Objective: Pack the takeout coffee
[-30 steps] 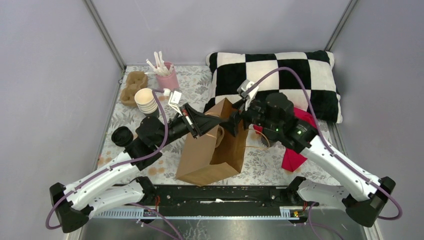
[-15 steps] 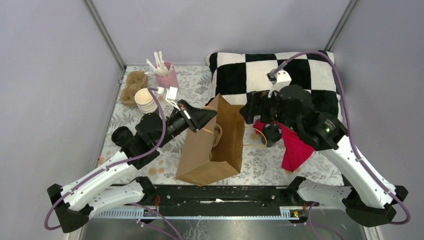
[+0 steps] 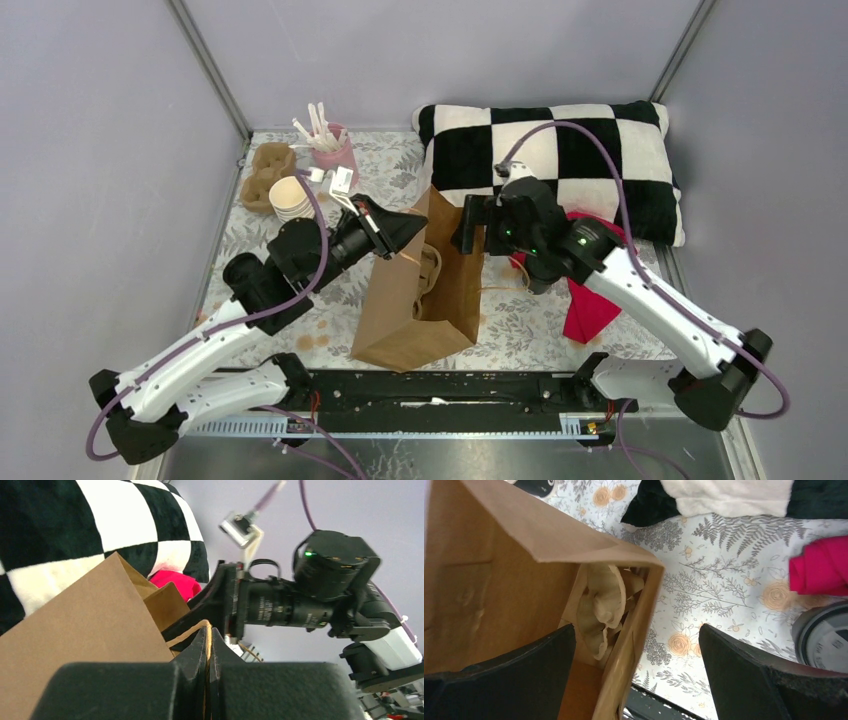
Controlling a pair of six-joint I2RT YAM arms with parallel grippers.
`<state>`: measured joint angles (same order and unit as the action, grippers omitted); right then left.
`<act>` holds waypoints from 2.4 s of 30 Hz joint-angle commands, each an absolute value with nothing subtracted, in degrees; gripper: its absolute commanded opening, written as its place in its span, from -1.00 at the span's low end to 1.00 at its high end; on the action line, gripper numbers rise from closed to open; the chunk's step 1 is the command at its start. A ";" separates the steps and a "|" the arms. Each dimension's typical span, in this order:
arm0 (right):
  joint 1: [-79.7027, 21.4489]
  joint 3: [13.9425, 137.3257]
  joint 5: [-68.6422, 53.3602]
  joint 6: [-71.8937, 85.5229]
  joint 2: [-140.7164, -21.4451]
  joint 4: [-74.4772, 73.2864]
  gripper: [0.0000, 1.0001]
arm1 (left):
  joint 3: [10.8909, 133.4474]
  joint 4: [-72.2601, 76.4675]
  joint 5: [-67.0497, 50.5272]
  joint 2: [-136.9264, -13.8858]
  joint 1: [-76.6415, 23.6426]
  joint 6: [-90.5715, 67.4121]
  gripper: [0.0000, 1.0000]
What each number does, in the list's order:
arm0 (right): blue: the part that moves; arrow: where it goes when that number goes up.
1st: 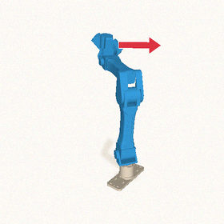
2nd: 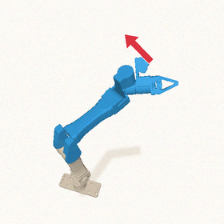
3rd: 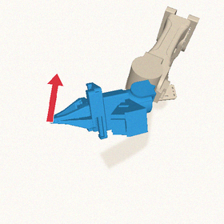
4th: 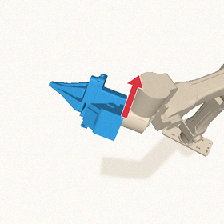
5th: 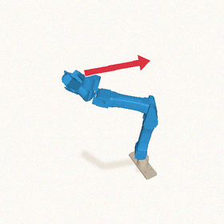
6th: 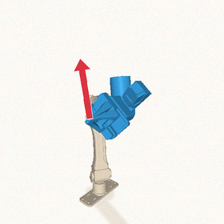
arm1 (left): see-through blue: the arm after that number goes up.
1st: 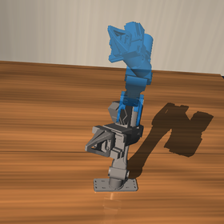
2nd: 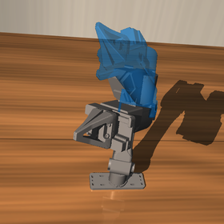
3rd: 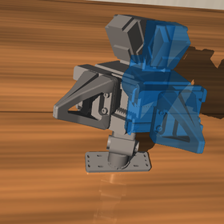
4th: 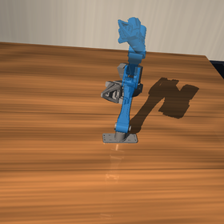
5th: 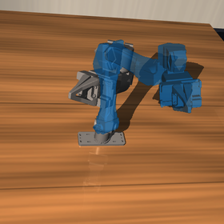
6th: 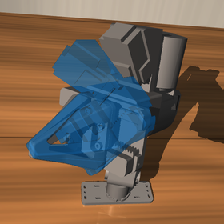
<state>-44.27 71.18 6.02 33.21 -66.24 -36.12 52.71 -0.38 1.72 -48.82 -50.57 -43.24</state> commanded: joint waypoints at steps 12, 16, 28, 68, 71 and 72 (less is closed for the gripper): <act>-44.82 64.12 4.86 27.01 -66.65 -22.05 -0.43 | 65.21 -28.79 -1.35 -53.20 -50.71 -49.01 -1.00; -44.98 66.44 5.15 27.23 -64.75 -20.09 -0.54 | 69.06 -29.72 -0.20 -54.44 -50.68 -49.01 -1.00; -45.00 67.62 6.20 18.49 -62.94 -11.57 -0.94 | 80.14 -35.08 5.78 -62.23 -50.69 -34.28 -1.00; -45.53 106.69 6.34 22.62 -86.25 -58.57 -1.00 | 89.01 -46.63 13.59 -54.60 -50.66 -44.82 -1.00; -45.53 96.27 5.74 22.94 -85.16 -54.61 -1.00 | 81.94 -48.05 14.38 -53.27 -50.66 -48.90 -0.96; -45.51 94.16 3.84 20.76 -85.10 -52.44 -1.00 | 80.40 -47.94 13.63 -52.86 -50.71 -49.86 -0.90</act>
<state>-45.01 102.56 6.79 23.51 -85.73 -54.50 85.71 -48.16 14.33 -53.93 -50.63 -46.48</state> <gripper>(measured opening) 0.061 0.013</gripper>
